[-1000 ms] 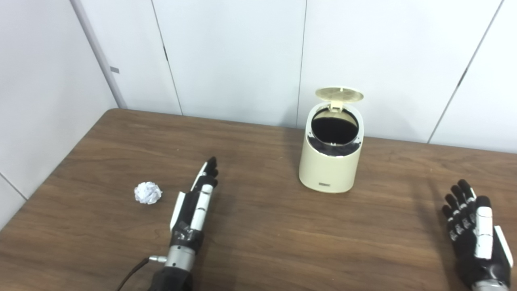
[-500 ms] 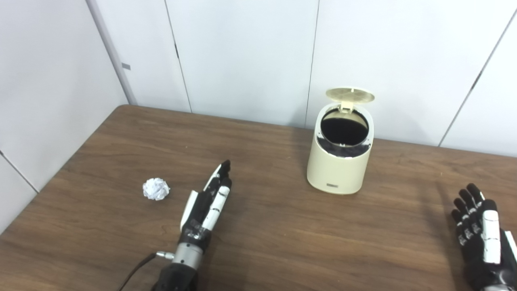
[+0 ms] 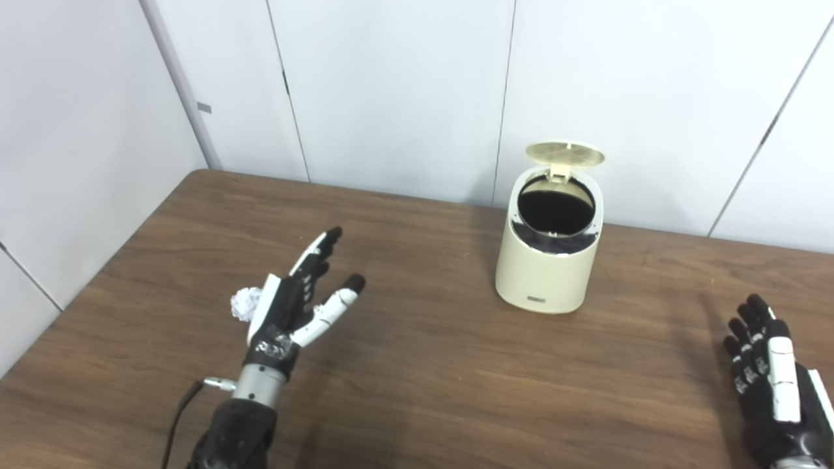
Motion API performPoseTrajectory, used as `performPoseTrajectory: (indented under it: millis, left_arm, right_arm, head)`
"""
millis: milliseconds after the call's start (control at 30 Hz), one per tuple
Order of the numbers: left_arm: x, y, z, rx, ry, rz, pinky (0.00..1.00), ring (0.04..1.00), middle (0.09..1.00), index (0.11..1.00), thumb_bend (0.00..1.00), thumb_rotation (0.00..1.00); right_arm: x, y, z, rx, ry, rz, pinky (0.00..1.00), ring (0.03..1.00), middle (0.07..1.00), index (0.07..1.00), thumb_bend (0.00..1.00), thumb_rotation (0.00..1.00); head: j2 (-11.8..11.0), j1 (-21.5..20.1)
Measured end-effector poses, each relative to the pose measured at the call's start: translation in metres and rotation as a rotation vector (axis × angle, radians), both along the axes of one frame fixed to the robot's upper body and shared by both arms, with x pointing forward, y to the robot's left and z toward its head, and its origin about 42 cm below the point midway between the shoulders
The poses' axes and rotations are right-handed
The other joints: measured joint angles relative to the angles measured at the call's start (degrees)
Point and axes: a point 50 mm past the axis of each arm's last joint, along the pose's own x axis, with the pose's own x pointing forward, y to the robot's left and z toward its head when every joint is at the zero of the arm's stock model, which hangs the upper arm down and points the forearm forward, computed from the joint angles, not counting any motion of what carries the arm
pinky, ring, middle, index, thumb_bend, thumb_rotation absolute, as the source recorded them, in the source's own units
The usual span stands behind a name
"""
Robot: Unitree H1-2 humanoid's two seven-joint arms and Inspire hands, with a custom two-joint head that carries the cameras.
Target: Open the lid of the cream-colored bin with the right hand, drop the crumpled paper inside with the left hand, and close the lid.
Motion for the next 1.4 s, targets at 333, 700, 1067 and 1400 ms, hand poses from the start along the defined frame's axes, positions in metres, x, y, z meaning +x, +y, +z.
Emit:
performPoseTrajectory:
  millis: [333,700,1067,1400]
  left_arm:
    - [-0.003,0.034,0.022,0.204,-0.027,0.084,0.98,0.976,0.951,0.928,0.77,0.45]
    - [-0.009,0.072,0.029,0.418,0.022,0.183,0.91,0.947,0.95,0.934,0.81,0.43]
    - [-0.01,0.094,0.017,0.709,0.13,0.207,0.81,0.907,0.905,0.896,0.87,0.38]
    - [-0.007,0.086,0.011,0.891,0.178,0.176,0.79,0.876,0.852,0.83,0.89,0.37]
  right_arm:
    - [0.0,0.001,0.0,0.004,0.0,0.003,1.0,0.984,0.981,0.96,0.46,0.84]
    - [-0.002,0.0,0.001,0.006,0.006,0.004,1.0,0.971,0.971,0.948,0.44,0.83]
    - [-0.002,0.0,0.001,0.012,0.006,0.006,1.0,0.984,0.981,0.96,0.48,0.83]
    - [-0.002,0.0,0.0,0.013,0.008,0.004,1.0,0.977,0.967,1.0,0.52,0.82]
  head:
    - [0.4,0.6]
    - [0.8,0.8]
    - [1.2,1.0]
    - [1.5,1.1]
